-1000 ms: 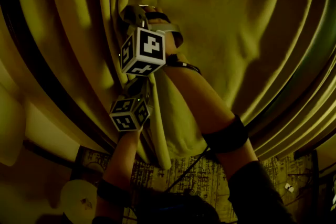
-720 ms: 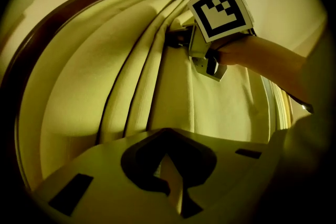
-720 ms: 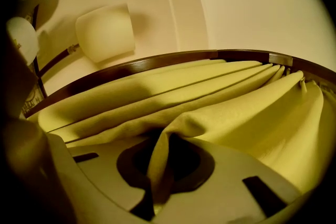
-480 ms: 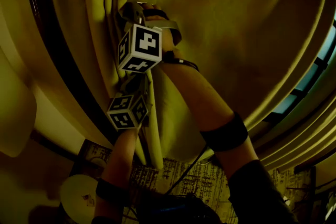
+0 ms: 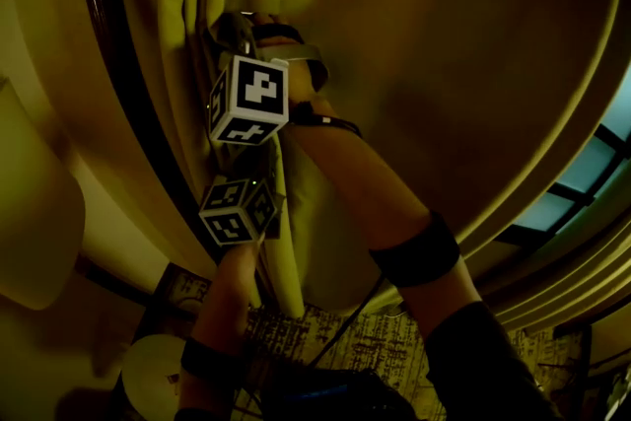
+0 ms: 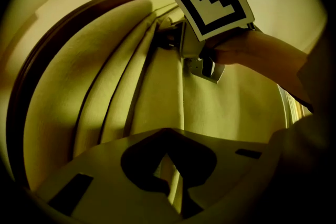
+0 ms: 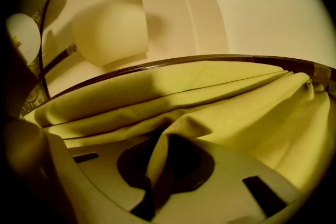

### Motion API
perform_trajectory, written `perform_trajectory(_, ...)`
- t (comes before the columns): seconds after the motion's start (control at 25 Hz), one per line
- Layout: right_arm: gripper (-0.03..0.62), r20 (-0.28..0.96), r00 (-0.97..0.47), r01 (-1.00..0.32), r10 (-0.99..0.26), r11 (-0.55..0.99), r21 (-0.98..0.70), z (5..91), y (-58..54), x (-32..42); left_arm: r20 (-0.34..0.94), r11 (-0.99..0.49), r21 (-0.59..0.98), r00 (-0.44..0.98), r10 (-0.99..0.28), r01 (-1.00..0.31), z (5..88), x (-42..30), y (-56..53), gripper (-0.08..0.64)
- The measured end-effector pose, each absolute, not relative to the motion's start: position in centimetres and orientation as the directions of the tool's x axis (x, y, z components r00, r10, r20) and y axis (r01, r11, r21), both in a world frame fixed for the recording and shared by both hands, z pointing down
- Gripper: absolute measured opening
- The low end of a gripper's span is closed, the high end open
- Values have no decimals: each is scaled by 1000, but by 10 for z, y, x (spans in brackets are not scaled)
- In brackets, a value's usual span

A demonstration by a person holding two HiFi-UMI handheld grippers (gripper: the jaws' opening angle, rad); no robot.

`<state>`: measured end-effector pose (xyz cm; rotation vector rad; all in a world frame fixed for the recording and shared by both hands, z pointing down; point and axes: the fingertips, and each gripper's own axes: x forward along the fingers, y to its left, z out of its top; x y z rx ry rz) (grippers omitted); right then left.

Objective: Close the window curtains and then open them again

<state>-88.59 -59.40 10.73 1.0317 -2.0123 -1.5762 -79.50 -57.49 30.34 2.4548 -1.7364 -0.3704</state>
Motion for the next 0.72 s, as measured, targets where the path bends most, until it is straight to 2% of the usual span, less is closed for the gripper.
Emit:
perform_trajectory(0.32,15,-111,-703,-274,-703,123,954,112,-597,-947,-114,-303,246,283,-952,-920,304,-850,-588,8)
perform_trajectory(0.72,31,-128,-673,-337,-729,147,930,115,-599,-933,-106,-332,260,315,-943,-907,314,-847,-587,8)
